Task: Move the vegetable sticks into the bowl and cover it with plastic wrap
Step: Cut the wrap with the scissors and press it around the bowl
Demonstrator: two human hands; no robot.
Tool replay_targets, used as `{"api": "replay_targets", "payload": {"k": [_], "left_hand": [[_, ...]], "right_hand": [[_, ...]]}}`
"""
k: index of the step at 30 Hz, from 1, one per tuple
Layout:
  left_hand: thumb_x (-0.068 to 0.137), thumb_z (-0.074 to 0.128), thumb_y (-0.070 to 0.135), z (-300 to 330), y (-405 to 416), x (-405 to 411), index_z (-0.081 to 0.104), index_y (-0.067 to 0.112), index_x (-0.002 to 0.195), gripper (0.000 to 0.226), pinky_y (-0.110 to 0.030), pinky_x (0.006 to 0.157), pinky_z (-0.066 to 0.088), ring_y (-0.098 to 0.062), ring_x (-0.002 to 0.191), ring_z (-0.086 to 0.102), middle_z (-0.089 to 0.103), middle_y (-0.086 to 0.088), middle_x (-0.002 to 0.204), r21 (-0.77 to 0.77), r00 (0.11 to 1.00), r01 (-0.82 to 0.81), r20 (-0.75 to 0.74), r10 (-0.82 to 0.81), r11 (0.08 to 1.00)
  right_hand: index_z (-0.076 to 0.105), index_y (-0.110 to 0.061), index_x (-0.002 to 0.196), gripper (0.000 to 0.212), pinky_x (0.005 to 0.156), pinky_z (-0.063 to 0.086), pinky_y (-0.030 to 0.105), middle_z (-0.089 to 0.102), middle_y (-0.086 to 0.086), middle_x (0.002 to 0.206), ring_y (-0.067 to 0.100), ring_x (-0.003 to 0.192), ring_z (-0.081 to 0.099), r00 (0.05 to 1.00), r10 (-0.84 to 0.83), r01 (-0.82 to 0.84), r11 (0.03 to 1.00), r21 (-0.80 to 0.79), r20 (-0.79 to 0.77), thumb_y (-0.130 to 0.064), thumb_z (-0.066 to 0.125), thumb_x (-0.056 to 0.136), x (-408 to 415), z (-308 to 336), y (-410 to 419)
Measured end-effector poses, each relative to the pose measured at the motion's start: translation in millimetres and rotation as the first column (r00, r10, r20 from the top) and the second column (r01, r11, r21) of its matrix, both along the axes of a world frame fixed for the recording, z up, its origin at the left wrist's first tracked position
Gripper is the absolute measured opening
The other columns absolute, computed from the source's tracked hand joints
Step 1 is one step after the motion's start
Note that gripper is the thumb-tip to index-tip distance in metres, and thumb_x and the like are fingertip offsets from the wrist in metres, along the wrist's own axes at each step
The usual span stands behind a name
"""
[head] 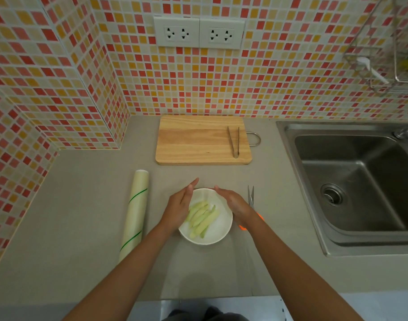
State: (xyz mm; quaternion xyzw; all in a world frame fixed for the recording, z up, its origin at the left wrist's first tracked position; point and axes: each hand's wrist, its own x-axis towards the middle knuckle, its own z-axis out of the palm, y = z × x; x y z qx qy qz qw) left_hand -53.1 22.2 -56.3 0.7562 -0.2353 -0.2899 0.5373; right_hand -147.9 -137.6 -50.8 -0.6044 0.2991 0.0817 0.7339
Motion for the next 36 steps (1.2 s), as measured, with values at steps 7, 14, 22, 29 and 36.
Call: {"api": "replay_targets", "payload": {"k": [7, 14, 22, 29, 36], "left_hand": [[0.099, 0.025, 0.050, 5, -3, 6, 0.047, 0.034, 0.138, 0.047, -0.020, 0.109, 0.032, -0.003, 0.130, 0.047, 0.057, 0.011, 0.136, 0.034, 0.994, 0.104, 0.025, -0.105, 0.994], [0.102, 0.025, 0.041, 7, 7, -30, 0.055, 0.011, 0.134, 0.052, -0.024, 0.107, 0.032, -0.012, 0.129, 0.050, 0.056, -0.005, 0.139, -0.128, 0.724, -0.683, -0.252, 0.642, 0.719], [0.101, 0.024, 0.046, 1, -7, -84, 0.059, 0.017, 0.126, 0.051, -0.022, 0.084, 0.044, -0.015, 0.111, 0.059, 0.064, 0.000, 0.122, -0.060, 0.617, -0.735, -0.473, 0.629, 0.676], [0.098, 0.032, 0.050, -4, -11, -43, 0.059, 0.010, 0.121, 0.054, -0.046, 0.104, 0.044, -0.027, 0.115, 0.059, 0.063, -0.013, 0.125, 0.016, 0.699, -0.597, -0.480, 0.530, 0.802], [0.097, 0.033, 0.052, 0, -11, -27, 0.066, 0.011, 0.109, 0.054, -0.038, 0.080, 0.055, -0.025, 0.095, 0.068, 0.072, -0.011, 0.102, -0.008, 0.723, -0.495, -0.559, 0.406, 0.869]], "right_hand": [[0.072, -0.007, 0.103, 0.047, 0.077, 0.055, 0.033, 0.073, 0.015, 0.101, 0.028, 0.092, 0.071, 0.995, -0.100, 0.099, 0.995, -0.028, -0.010, -0.047, 0.051, 0.092, -4, 3, 6], [0.069, -0.001, 0.098, 0.045, 0.085, 0.053, 0.047, 0.069, 0.020, 0.098, 0.035, 0.093, 0.067, 0.922, -0.387, 0.387, 0.922, 0.025, -0.009, -0.039, 0.044, 0.098, -12, -3, 18], [0.070, -0.017, 0.083, 0.041, 0.058, 0.056, 0.027, 0.073, 0.003, 0.079, 0.017, 0.072, 0.070, 0.844, -0.537, 0.537, 0.844, -0.014, 0.001, -0.042, 0.042, 0.098, -8, -9, 30], [0.069, -0.021, 0.082, 0.040, 0.073, 0.054, 0.034, 0.072, 0.002, 0.085, 0.018, 0.082, 0.067, 0.835, -0.548, 0.550, 0.828, -0.108, 0.048, -0.040, 0.038, 0.100, -12, -12, 34], [0.065, -0.020, 0.085, 0.034, 0.080, 0.049, 0.035, 0.067, 0.002, 0.088, 0.018, 0.085, 0.063, 0.809, -0.582, 0.585, 0.811, -0.009, 0.089, -0.029, 0.036, 0.101, -15, -13, 35]]}}
